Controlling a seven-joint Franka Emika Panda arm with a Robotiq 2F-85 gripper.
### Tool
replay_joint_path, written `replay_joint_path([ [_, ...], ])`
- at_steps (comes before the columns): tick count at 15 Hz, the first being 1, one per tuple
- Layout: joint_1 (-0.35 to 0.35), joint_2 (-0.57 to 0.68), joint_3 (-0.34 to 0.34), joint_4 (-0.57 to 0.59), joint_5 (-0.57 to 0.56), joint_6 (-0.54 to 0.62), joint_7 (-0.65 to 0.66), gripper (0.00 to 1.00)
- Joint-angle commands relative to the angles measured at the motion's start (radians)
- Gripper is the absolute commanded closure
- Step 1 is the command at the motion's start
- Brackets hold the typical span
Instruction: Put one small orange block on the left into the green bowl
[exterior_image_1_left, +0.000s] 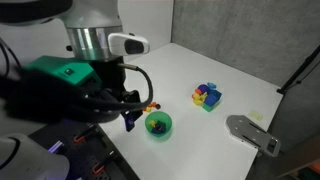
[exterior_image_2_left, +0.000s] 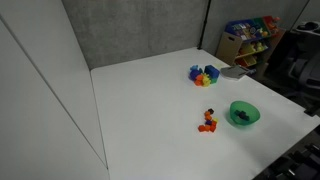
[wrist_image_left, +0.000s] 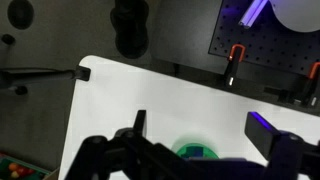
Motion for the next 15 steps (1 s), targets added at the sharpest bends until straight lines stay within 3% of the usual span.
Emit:
replay_joint_path([
  [1,0.015,-0.002,-0.012,0.002,-0.007,-0.006,0.008,0.00],
  [10,0.109,0.087,0.039,-0.003,0.058,0.061,0.085,0.00],
  [15,0.170,0.178,0.100,-0.016,0.122,0.167,0.149,0.00],
])
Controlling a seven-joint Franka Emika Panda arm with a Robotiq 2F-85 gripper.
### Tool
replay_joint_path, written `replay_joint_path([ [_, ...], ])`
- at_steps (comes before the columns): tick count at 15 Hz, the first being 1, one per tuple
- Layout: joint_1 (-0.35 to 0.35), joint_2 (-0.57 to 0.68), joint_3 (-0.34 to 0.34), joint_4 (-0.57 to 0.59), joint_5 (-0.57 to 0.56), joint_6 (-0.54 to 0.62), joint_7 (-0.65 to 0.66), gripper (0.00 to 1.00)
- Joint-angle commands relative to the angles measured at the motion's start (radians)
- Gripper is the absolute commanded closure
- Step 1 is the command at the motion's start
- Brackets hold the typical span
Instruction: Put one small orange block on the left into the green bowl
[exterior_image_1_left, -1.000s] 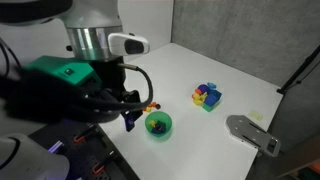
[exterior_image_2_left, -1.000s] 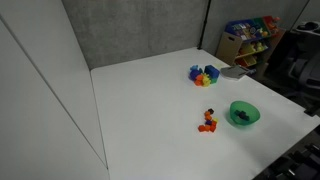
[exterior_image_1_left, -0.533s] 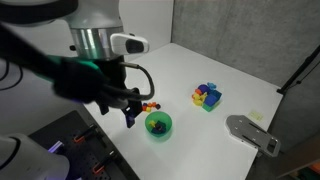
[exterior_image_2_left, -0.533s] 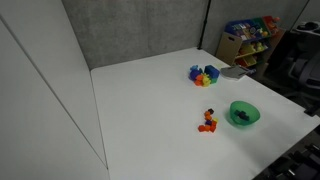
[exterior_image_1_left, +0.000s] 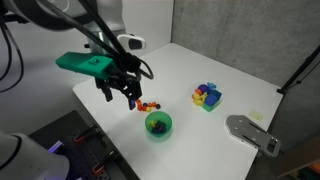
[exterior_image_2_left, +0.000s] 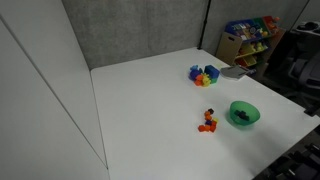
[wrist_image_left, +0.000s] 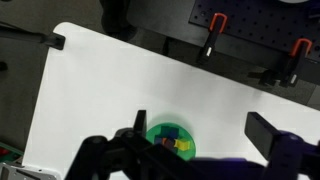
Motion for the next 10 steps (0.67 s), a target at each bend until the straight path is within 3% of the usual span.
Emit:
replay_joint_path([
  [1,0.036,0.078,0.048,-0.006,0.045,0.093,0.062,0.00],
  [5,0.077,0.179,0.093,-0.008,0.099,0.233,0.086,0.00],
  [10,0.134,0.362,0.106,0.005,0.187,0.488,0.020,0.00],
])
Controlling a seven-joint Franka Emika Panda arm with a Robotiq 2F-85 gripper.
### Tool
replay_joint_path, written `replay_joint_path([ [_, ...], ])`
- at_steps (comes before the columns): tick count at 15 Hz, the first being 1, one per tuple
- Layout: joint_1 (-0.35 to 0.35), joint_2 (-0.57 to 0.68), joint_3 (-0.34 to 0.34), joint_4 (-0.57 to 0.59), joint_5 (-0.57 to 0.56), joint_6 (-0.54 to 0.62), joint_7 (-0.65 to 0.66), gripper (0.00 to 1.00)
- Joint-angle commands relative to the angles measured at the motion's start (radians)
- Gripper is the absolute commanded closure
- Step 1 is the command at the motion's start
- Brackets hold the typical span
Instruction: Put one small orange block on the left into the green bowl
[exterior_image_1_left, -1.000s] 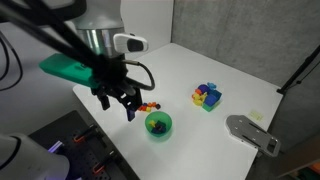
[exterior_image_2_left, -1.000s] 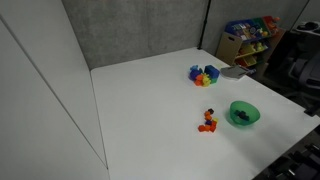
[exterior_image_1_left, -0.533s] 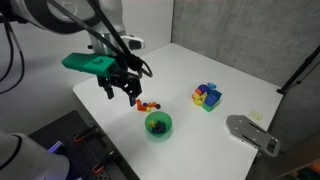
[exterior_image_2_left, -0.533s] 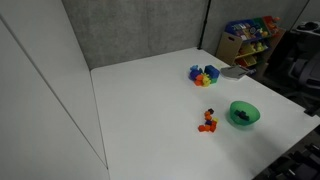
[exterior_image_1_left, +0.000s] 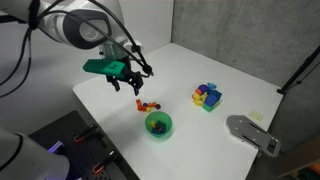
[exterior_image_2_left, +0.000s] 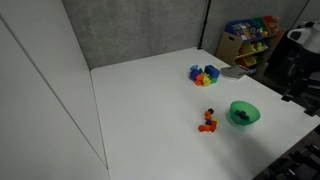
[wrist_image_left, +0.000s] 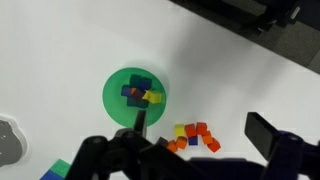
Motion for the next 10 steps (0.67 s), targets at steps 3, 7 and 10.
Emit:
replay_joint_path([
  [3,0.050,0.226,0.001,0.040,0.133,0.243,-0.106,0.00],
  [7,0.057,0.364,0.030,0.084,0.224,0.345,-0.169,0.00],
  [10,0.044,0.455,0.069,0.129,0.247,0.399,-0.187,0.00],
])
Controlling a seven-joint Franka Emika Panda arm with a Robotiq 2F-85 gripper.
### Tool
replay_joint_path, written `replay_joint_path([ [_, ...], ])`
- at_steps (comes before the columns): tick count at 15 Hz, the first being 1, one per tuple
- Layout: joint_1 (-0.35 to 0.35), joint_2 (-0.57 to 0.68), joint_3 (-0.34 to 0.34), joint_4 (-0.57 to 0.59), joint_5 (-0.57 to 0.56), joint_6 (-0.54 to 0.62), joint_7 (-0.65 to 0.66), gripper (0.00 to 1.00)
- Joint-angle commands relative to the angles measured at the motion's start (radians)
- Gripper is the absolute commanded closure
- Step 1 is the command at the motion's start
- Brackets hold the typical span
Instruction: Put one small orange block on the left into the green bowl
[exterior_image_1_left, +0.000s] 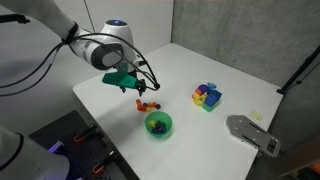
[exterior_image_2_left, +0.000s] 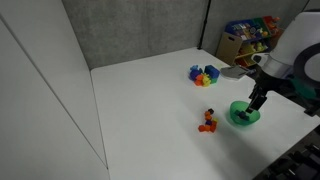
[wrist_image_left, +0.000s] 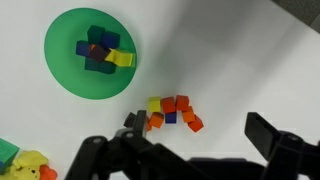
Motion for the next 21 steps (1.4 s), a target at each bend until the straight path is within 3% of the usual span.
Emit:
replay_joint_path([
  [1,-0.019,0.124,0.049,0.082,0.035,0.056,-0.062,0.00],
  [7,-0.103,0.317,0.178,0.226,0.040,0.150,-0.254,0.00],
  [10,-0.144,0.374,0.211,0.291,-0.001,0.130,-0.292,0.00],
  [11,-0.132,0.336,0.210,0.236,-0.002,0.148,-0.240,0.00],
  [14,-0.147,0.373,0.217,0.273,-0.010,0.147,-0.253,0.00],
  [21,-0.204,0.476,0.307,0.284,-0.022,0.261,-0.353,0.00],
])
